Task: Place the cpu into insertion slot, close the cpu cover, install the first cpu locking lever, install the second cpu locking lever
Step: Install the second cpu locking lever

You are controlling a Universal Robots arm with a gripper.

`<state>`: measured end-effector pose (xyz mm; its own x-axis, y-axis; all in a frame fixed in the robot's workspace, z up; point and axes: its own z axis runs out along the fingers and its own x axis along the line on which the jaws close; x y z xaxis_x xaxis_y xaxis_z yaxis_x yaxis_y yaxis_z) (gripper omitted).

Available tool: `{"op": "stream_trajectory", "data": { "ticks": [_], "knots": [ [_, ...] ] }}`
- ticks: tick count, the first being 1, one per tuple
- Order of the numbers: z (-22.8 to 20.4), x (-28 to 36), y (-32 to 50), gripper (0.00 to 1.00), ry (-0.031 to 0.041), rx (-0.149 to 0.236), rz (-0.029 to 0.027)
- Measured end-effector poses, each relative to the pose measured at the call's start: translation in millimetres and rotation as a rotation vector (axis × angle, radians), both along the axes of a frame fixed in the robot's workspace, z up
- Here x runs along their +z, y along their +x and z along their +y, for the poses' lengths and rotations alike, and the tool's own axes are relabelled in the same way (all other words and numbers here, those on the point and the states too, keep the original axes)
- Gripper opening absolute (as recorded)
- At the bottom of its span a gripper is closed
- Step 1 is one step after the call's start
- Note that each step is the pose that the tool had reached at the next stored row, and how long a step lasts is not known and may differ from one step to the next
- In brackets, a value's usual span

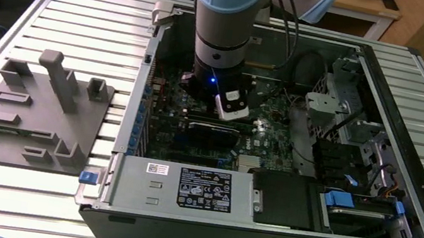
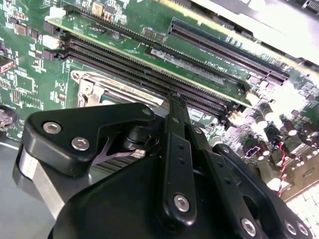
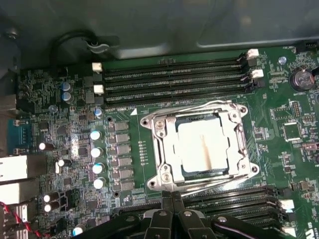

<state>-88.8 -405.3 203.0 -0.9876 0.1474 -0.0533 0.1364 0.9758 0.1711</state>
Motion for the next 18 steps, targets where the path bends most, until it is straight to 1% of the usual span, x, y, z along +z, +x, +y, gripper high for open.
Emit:
{"op": "stream_trajectory", "data": {
  "ticks": [2, 5, 9, 12, 15, 18],
  "knots": [
    [0.1, -0.1, 0.1, 0.10, 0.0016, 0.000, -0.0001],
    [0.0, -1.7, 0.0, 0.10, 0.0020, 0.000, -0.0001],
    [-0.1, -2.5, -0.3, 0.10, 0.0095, -0.001, 0.0000],
    [-0.1, -3.1, -1.0, 0.10, 0.0174, -0.001, -0.0001],
    [0.0, -4.1, -3.1, 0.10, 0.0214, -0.001, -0.0001],
    [0.0, -5.4, -5.0, 0.10, 0.0237, -0.002, -0.0001]
  ]
}}
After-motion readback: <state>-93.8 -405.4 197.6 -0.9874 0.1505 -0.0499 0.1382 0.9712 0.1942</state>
